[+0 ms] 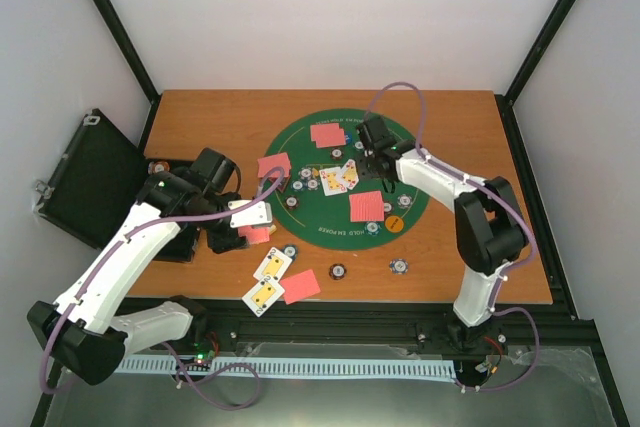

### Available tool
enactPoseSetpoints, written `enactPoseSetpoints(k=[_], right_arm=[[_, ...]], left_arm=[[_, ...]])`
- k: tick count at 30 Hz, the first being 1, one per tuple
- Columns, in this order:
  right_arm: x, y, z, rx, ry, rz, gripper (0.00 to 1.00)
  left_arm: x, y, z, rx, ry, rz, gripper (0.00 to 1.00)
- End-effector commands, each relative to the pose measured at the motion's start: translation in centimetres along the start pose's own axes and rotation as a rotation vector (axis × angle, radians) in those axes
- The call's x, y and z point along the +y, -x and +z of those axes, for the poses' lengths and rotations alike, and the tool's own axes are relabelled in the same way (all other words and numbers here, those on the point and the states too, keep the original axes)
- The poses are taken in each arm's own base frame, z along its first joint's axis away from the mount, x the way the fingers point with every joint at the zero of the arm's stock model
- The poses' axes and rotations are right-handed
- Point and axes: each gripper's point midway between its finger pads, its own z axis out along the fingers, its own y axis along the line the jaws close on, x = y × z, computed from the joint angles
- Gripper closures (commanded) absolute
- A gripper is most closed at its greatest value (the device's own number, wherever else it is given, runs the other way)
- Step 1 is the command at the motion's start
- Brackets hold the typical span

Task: Distribute texas hold em gaming equipment

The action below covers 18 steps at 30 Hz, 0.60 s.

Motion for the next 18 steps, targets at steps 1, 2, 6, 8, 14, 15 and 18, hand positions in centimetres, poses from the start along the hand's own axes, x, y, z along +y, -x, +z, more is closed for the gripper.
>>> enactPoseSetpoints(k=[1,2,6,8,14,15,18], right_arm=[[1.0,-5.2,3.0,0.163,0.051,0.068,0.64],[0.9,-5.6,3.6,0.178,0.05,0.08,0.66],[0.6,-6.9,5.1,0.214,0.041,0.088,0.72],[0.5,-7.4,5.7,0.229,0.038,0.086,0.75],[0.7,-8.6,7.0,0.26,0.039,0.087,0.79],[0.7,-8.7,7.2,0.261,0.036,0.083,0.79],[0.7,-8.3,7.6,0.257,0.038,0.073,0.79]], left_arm=[[-0.3,0.5,-0.8,-0.025,-0.003,-0.005,0.83],[-0.3,0.5,-0.8,-0.026,-0.002,-0.004,0.83],[-0.2,0.4,-0.8,-0.021,0.002,-0.004,0.83],[-0.3,0.3,-0.7,-0.017,0.002,-0.001,0.83],[-0.3,0.2,-0.5,-0.012,0.0,0.0,0.83],[-0.3,0.2,-0.4,-0.011,-0.003,-0.001,0.83],[-0.3,0.2,-0.3,-0.009,-0.006,-0.002,0.83]])
